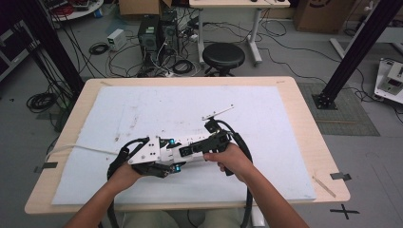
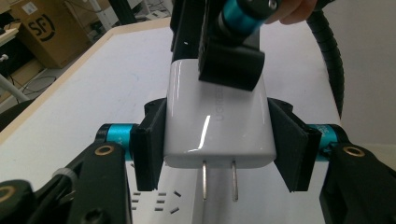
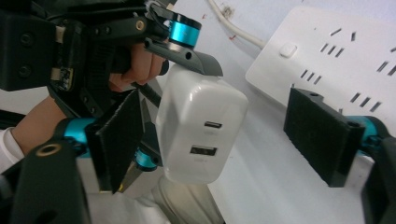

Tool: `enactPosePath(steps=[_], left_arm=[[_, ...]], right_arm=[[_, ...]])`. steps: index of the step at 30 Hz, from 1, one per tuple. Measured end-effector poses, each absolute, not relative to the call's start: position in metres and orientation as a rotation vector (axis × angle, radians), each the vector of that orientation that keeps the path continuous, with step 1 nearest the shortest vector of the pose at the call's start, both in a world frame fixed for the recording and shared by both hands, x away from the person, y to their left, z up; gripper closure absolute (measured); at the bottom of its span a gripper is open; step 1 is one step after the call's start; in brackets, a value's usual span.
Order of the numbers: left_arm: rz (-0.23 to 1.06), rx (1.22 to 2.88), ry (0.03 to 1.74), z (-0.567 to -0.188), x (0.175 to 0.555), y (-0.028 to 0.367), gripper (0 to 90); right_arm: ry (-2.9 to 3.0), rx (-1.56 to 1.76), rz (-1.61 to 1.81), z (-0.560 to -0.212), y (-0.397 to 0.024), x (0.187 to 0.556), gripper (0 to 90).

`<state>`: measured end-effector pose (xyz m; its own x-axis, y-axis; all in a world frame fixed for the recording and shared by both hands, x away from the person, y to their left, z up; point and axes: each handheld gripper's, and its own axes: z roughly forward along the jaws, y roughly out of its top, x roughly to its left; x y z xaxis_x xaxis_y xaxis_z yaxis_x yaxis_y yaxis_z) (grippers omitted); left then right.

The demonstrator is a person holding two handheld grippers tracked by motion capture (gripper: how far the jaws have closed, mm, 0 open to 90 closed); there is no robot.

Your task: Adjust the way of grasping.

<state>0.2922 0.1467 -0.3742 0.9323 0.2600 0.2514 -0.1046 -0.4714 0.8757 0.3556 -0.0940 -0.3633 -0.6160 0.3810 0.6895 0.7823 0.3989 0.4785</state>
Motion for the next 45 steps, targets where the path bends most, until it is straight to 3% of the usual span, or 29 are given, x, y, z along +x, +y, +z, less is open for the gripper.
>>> enactPosePath(steps=[9, 19, 22, 24, 25, 32, 45], left_arm=[[0.439, 2.036, 0.090, -0.376, 0.291, 0.143, 42.5], [0.451, 2.036, 0.087, -0.376, 0.292, 0.143, 42.4], [0.438, 2.048, 0.141, -0.376, 0.293, 0.142, 39.8], [0.430, 2.052, 0.202, -0.378, 0.294, 0.144, 25.9], [0.423, 2.045, 0.220, -0.380, 0.295, 0.146, 25.2], [0.426, 2.023, 0.302, -0.386, 0.297, 0.166, 24.7], [0.466, 1.919, 0.620, -0.388, 0.313, 0.211, 24.7]], right_arm=[[-2.109, -0.987, -1.102, -0.371, -0.092, 0.359, 36.5], [-2.017, -0.985, -1.113, -0.374, -0.095, 0.361, 60.0], [-2.022, -0.988, -1.119, -0.373, -0.096, 0.362, 61.4], [-2.034, -0.990, -1.116, -0.373, -0.099, 0.362, 62.1], [-2.042, -0.984, -1.126, -0.373, -0.100, 0.362, 62.3], [-2.170, -1.006, -1.174, -0.368, -0.114, 0.364, 63.0], [-2.554, -0.989, -1.264, -0.354, -0.134, 0.366, 63.4]])
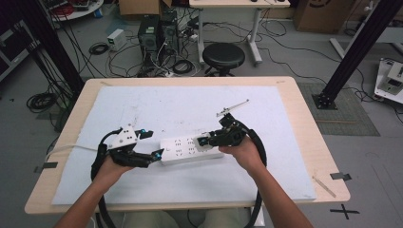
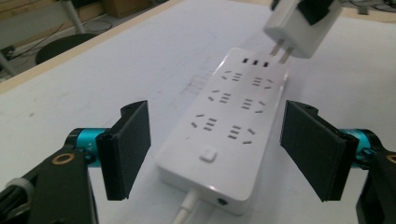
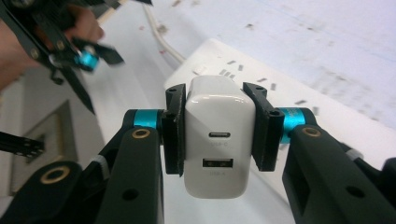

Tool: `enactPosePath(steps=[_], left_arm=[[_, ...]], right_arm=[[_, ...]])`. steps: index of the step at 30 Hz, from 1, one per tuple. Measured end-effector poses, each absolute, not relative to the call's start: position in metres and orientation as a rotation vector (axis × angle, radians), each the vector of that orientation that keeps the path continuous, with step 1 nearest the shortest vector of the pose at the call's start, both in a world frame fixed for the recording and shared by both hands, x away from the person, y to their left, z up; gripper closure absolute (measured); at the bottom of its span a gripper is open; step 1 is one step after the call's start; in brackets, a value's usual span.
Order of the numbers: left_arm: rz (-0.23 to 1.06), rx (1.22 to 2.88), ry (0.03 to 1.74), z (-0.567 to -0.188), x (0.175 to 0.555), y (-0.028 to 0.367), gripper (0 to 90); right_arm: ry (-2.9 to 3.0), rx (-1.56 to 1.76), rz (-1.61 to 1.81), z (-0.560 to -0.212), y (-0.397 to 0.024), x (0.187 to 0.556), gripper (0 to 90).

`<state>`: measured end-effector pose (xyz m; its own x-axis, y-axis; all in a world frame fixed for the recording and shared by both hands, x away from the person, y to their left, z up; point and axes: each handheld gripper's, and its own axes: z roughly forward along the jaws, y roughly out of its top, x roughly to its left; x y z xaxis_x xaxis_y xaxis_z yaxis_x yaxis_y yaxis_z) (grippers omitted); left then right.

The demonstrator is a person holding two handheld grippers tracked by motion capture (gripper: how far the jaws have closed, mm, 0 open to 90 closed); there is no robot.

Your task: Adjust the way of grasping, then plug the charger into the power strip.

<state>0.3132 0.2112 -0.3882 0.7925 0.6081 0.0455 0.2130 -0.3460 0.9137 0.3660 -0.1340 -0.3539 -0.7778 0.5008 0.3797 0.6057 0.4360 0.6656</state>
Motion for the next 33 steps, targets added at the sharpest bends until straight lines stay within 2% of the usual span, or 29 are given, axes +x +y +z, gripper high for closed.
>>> enactPosePath(steps=[11, 23, 33], left_arm=[[0.475, 1.866, 0.739, -0.390, 0.315, 0.234, 24.3], [0.506, 1.832, 0.812, -0.386, 0.297, 0.260, 24.3], [0.515, 1.826, 0.814, -0.388, 0.294, 0.261, 24.3]], right_arm=[[-2.688, -1.016, -1.189, -0.347, -0.150, 0.366, 63.5], [-2.711, -1.046, -1.188, -0.341, -0.165, 0.362, 63.4], [-2.711, -1.047, -1.216, -0.338, -0.176, 0.358, 63.4]])
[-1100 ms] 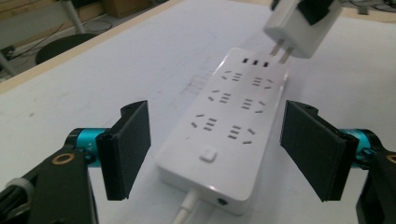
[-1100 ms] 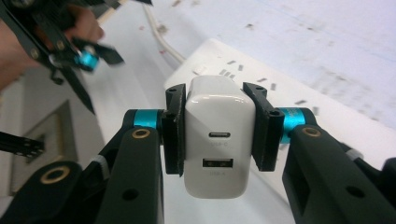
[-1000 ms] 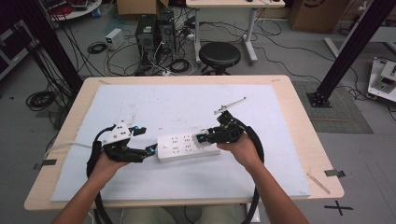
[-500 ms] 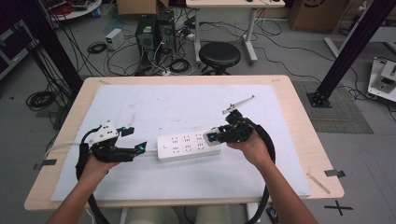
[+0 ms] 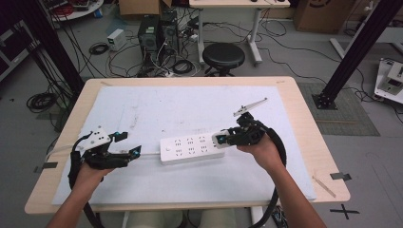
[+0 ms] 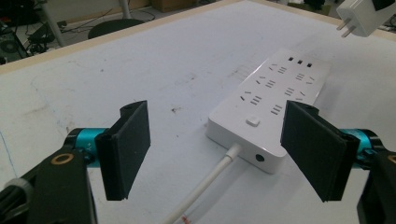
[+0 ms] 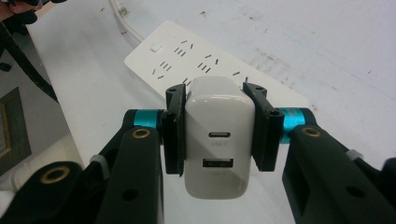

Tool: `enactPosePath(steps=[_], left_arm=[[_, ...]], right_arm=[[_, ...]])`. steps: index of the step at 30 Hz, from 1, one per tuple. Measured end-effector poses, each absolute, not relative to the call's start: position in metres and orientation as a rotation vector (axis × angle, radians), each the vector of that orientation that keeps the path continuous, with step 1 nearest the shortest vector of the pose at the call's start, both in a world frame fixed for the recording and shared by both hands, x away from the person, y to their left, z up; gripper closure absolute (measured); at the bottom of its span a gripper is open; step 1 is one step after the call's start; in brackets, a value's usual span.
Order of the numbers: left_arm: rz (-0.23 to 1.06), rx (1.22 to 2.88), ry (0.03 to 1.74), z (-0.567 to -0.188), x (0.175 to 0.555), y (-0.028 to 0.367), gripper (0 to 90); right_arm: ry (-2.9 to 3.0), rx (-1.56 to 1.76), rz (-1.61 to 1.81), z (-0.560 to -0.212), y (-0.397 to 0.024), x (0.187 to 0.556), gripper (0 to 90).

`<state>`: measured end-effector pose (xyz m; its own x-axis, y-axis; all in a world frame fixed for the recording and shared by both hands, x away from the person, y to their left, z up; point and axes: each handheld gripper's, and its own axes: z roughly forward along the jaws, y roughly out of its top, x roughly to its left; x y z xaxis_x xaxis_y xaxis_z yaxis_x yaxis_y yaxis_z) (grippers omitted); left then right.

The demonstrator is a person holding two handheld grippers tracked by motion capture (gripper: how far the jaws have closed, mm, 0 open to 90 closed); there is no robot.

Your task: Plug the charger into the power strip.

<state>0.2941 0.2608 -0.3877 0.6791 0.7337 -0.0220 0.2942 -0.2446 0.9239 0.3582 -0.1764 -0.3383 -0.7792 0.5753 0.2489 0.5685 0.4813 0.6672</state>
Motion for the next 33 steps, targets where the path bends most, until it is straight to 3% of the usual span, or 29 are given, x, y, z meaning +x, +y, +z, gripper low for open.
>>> enactPosePath(steps=[19, 33], left_arm=[[0.504, 1.811, 0.829, -0.396, 0.299, 0.261, 24.3], [0.494, 1.821, 0.832, -0.398, 0.300, 0.262, 24.3]], right_arm=[[2.699, 1.026, 1.200, -0.340, -0.190, 0.352, 63.4], [2.741, 0.835, 0.936, -0.331, -0.180, 0.360, 63.4]])
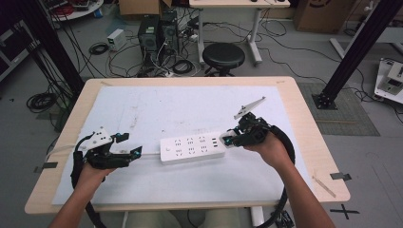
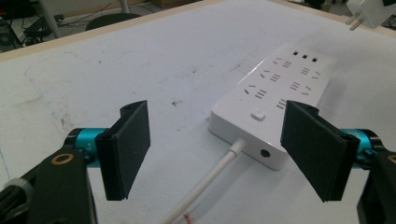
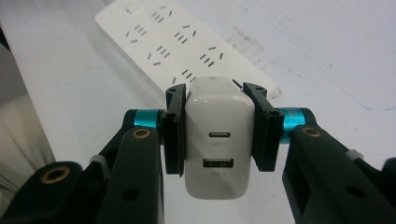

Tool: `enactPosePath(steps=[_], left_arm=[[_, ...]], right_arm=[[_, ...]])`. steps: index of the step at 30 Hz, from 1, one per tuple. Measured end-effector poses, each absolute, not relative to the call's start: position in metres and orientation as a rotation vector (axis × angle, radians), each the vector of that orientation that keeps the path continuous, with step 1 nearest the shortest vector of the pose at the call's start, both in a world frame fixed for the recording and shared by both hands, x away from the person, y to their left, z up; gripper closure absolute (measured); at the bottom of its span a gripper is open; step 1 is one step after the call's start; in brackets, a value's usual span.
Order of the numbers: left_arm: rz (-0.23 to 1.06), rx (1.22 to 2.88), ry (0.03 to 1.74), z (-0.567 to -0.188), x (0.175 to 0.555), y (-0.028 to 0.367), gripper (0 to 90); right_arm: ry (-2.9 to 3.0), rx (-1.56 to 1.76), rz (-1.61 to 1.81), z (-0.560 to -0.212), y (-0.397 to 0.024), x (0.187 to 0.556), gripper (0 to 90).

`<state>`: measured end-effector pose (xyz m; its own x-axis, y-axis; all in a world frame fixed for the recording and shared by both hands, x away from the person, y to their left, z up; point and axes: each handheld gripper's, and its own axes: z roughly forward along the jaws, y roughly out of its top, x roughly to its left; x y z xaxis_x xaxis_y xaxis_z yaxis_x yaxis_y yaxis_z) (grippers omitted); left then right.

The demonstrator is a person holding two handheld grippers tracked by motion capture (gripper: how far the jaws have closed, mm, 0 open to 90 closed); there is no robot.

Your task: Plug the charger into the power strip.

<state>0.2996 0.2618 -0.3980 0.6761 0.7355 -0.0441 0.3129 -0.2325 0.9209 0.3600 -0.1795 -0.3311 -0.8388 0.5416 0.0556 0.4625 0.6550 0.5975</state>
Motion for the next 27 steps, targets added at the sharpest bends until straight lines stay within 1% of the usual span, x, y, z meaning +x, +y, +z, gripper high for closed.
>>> enactPosePath(steps=[4, 9, 27], left_arm=[[0.492, 1.825, 0.831, -0.398, 0.300, 0.262, 24.3], [0.485, 1.827, 0.836, -0.400, 0.299, 0.262, 24.3], [0.488, 1.812, 0.855, -0.406, 0.301, 0.270, 24.3]], right_arm=[[2.772, 0.730, 0.831, -0.329, -0.167, 0.366, 63.4], [2.788, 0.707, 0.803, -0.328, -0.163, 0.370, 63.5], [2.864, 0.494, 0.584, -0.333, -0.124, 0.398, 63.6]])
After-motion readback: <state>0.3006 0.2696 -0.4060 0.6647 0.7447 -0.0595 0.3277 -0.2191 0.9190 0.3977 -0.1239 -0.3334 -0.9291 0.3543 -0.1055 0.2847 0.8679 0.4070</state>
